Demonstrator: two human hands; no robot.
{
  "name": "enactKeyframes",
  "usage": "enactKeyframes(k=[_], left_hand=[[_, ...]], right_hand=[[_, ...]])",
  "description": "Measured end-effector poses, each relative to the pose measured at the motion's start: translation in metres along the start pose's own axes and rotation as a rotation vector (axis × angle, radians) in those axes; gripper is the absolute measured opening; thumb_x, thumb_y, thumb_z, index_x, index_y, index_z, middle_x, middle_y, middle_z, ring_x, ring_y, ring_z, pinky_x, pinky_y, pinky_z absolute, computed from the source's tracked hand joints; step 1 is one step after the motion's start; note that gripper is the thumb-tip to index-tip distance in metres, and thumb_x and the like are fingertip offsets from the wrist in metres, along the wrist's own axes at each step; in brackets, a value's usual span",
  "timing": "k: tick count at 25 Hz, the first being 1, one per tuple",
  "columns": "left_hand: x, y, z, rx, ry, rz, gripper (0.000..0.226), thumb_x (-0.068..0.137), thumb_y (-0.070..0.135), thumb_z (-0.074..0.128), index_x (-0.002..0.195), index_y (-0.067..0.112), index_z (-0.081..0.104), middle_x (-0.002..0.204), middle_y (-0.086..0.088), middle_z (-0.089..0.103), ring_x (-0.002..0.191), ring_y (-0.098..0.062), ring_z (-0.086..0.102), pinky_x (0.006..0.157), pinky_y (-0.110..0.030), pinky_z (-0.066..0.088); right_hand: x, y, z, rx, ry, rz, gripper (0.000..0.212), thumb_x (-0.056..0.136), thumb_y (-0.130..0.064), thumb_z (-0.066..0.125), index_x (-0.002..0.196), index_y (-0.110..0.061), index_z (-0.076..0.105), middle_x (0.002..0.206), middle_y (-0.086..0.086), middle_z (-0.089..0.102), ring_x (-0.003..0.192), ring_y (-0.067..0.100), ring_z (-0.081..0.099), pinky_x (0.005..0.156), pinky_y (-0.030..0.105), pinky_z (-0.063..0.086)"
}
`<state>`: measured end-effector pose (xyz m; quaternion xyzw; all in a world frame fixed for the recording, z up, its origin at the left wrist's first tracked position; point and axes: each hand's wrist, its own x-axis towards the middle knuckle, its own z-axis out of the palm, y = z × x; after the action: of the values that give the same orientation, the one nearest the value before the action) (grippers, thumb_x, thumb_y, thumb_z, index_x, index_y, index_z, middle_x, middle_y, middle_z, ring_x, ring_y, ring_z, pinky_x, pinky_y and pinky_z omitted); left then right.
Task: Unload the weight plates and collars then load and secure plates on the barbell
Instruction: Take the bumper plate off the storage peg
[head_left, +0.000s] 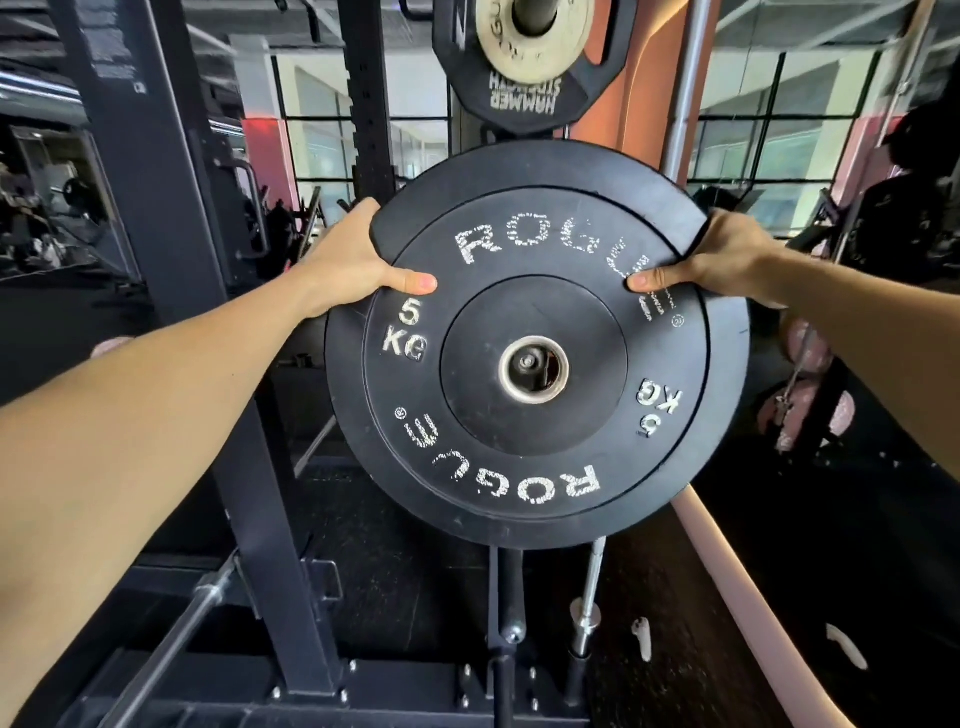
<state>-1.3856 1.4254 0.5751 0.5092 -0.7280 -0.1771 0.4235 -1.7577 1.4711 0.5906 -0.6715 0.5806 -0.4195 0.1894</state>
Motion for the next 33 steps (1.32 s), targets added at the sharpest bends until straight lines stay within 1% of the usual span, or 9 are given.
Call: enactKeyframes(k=[7, 14, 17, 20, 23, 26, 28, 31, 33], left_hand=[[0.038, -0.018, 0.014, 0.002, 0.090, -0.001, 0.091, 0.049, 0.041, 0.096, 0.125, 0.026, 0.049, 0.114, 0.014, 0.064, 0.109, -0.015, 0.061, 0.100, -0.042, 0.048], [0.059, -0.026, 0.026, -0.020, 0.106, -0.019, 0.079, 0.059, 0.033, 0.094, 0.124, 0.021, 0.049, 0.106, 0.014, 0.062, 0.107, -0.017, 0.059, 0.093, -0.039, 0.049], [0.070, -0.029, 0.032, -0.035, 0.130, -0.012, 0.074, 0.062, 0.029, 0.093, 0.122, 0.022, 0.049, 0.099, 0.020, 0.058, 0.103, -0.016, 0.057, 0.084, -0.032, 0.046], [0.082, -0.034, 0.036, -0.042, 0.131, -0.002, 0.071, 0.061, 0.029, 0.093, 0.116, 0.025, 0.048, 0.100, 0.019, 0.059, 0.104, -0.016, 0.057, 0.086, -0.034, 0.046], [0.096, -0.038, 0.040, -0.030, 0.138, 0.000, 0.071, 0.061, 0.030, 0.093, 0.116, 0.025, 0.048, 0.099, 0.021, 0.058, 0.103, -0.015, 0.057, 0.086, -0.032, 0.045], [0.112, -0.044, 0.045, -0.014, 0.150, 0.007, 0.075, 0.062, 0.030, 0.093, 0.121, 0.023, 0.048, 0.097, 0.022, 0.057, 0.102, -0.015, 0.056, 0.085, -0.032, 0.044], [0.123, -0.048, 0.050, -0.016, 0.159, 0.005, 0.077, 0.063, 0.028, 0.093, 0.125, 0.021, 0.048, 0.097, 0.023, 0.056, 0.101, -0.014, 0.055, 0.085, -0.030, 0.043], [0.141, -0.053, 0.056, -0.044, 0.158, 0.006, 0.073, 0.066, 0.022, 0.091, 0.124, 0.022, 0.047, 0.095, 0.024, 0.055, 0.090, -0.002, 0.056, 0.072, -0.012, 0.043], [0.152, -0.058, 0.060, -0.045, 0.162, 0.005, 0.070, 0.067, 0.020, 0.091, 0.119, 0.026, 0.044, 0.094, 0.025, 0.054, 0.082, 0.010, 0.051, 0.063, -0.005, 0.039]], right_hand=[[0.037, 0.020, 0.015, 0.044, 0.103, -0.072, 0.042, 0.063, -0.014, 0.089, 0.079, -0.030, 0.054, 0.081, -0.024, 0.056, 0.080, -0.004, 0.055, 0.072, 0.010, 0.043], [0.074, 0.040, 0.020, 0.018, 0.136, -0.026, 0.066, 0.045, -0.033, 0.097, 0.101, -0.022, 0.062, 0.097, -0.013, 0.070, 0.090, 0.002, 0.063, 0.082, 0.020, 0.052], [0.091, 0.051, 0.022, 0.020, 0.148, -0.012, 0.093, 0.033, -0.043, 0.099, 0.114, -0.017, 0.062, 0.102, -0.011, 0.073, 0.096, 0.004, 0.066, 0.090, 0.025, 0.053], [0.106, 0.058, 0.026, 0.031, 0.164, -0.020, 0.098, 0.033, -0.042, 0.099, 0.119, -0.016, 0.059, 0.108, -0.009, 0.071, 0.101, 0.006, 0.065, 0.093, 0.026, 0.052], [0.117, 0.063, 0.029, 0.057, 0.178, -0.031, 0.091, 0.042, -0.034, 0.098, 0.121, -0.016, 0.057, 0.109, -0.010, 0.069, 0.102, 0.007, 0.063, 0.087, 0.018, 0.052], [0.133, 0.069, 0.034, 0.078, 0.191, -0.044, 0.082, 0.052, -0.024, 0.096, 0.121, -0.015, 0.054, 0.098, -0.016, 0.065, 0.098, 0.005, 0.060, 0.064, -0.001, 0.046], [0.147, 0.073, 0.037, 0.069, 0.208, -0.029, 0.082, 0.050, -0.026, 0.096, 0.119, -0.017, 0.053, 0.096, -0.017, 0.064, 0.098, 0.006, 0.061, 0.070, 0.005, 0.048], [0.166, 0.079, 0.039, 0.013, 0.221, -0.035, 0.100, 0.032, -0.048, 0.098, 0.118, -0.018, 0.058, 0.105, -0.011, 0.071, 0.101, 0.008, 0.066, 0.091, 0.029, 0.053], [0.179, 0.087, 0.041, 0.007, 0.229, -0.046, 0.099, 0.033, -0.047, 0.098, 0.118, -0.018, 0.058, 0.106, -0.011, 0.071, 0.100, 0.009, 0.066, 0.093, 0.031, 0.053]])
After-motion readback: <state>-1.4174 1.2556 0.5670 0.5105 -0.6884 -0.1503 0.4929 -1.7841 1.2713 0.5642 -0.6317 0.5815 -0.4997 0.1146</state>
